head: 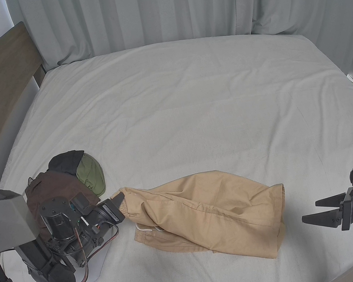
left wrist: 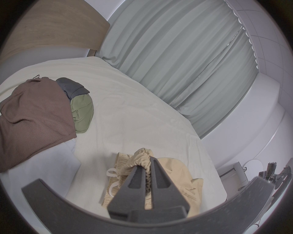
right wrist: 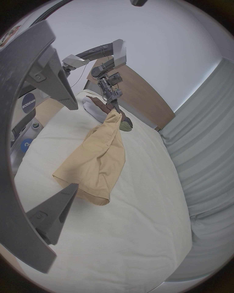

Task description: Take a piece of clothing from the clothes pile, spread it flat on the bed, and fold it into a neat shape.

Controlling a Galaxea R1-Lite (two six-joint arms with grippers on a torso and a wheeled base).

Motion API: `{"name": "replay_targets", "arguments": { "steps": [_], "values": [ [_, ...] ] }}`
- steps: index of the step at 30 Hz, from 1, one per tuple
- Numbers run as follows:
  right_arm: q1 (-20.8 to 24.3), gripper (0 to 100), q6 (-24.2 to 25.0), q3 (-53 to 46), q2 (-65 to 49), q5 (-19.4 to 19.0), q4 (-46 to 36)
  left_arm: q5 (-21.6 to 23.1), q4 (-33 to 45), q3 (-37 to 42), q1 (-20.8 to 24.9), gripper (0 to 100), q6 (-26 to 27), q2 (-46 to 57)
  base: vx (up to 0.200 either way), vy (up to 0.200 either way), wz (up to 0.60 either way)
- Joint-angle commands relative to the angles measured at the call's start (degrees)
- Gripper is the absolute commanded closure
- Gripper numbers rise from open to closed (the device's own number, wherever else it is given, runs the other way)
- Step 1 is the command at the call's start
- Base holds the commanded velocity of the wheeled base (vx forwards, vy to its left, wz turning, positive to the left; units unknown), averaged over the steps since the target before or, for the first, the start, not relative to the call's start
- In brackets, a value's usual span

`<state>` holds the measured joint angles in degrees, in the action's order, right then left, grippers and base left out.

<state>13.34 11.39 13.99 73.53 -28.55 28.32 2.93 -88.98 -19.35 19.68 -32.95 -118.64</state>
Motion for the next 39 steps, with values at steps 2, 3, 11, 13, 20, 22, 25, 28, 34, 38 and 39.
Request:
{"name": "replay_targets", "arguments": {
  "steps": [2, 3, 11, 13, 20, 22, 25, 28, 34, 38, 39],
  "values": [
    [-0.07, 0, 1.45, -0.55, 5.04, -0.01, 2.53, -0.03, -0.23, 0.01, 0.01, 100, -0.01, -0.1, 0.0, 0.0, 0.0],
    [-0.07, 0, 1.45, -1.07, 5.92, -0.01, 3.23, -0.03, -0.23, 0.01, 0.01, 100, -0.01, -0.01, 0.0, 0.0, 0.0],
    [0.02, 0, 3.56, -3.89, 14.36, -0.01, 13.96, -0.03, -0.23, 0.01, -0.08, 100, -0.01, -0.01, 0.0, 0.0, 0.0],
    [0.02, 0, 4.52, -4.68, 16.47, 0.07, 16.68, -0.03, -0.23, 0.01, -0.08, 100, -0.01, -0.01, 0.0, 0.0, 0.0],
    [0.02, 0, 6.28, -5.91, 22.18, 0.07, 23.01, -0.03, -0.23, 0.01, -0.08, 100, -0.1, -0.1, 0.0, 0.0, 0.0],
    [0.11, 0, 7.16, -5.91, 23.06, 0.07, 24.06, -0.03, -0.23, 0.01, -0.08, 100, -0.1, -0.1, 0.0, 0.0, 0.0],
    [-0.07, 0, 8.04, -5.91, 24.82, 0.07, 25.47, -0.03, -0.23, 0.01, -0.08, 100, -0.01, -0.01, 0.0, 0.0, 0.0],
    [-0.07, 0, 8.13, -6.08, 27.54, 0.07, 27.84, -0.03, -0.23, 0.01, -0.08, 100, -0.01, -0.01, 0.0, 0.0, 0.0],
    [0.02, 0, 8.21, -7.84, 34.57, 0.25, 35.14, -0.03, -0.23, 0.01, -0.08, 100, -0.1, -0.01, 0.0, 0.0, 0.0],
    [0.11, 0, 9.62, -9.25, 39.41, 0.43, 42.08, -0.03, -0.23, -0.08, -0.08, 100, -0.01, 0.07, 0.0, 0.0, 0.0],
    [0.29, 0, 10.15, -9.69, 40.37, 0.51, 43.58, -0.03, -0.23, -0.08, -0.08, 100, -0.01, 0.07, 0.0, 0.0, 0.0]
  ]
}}
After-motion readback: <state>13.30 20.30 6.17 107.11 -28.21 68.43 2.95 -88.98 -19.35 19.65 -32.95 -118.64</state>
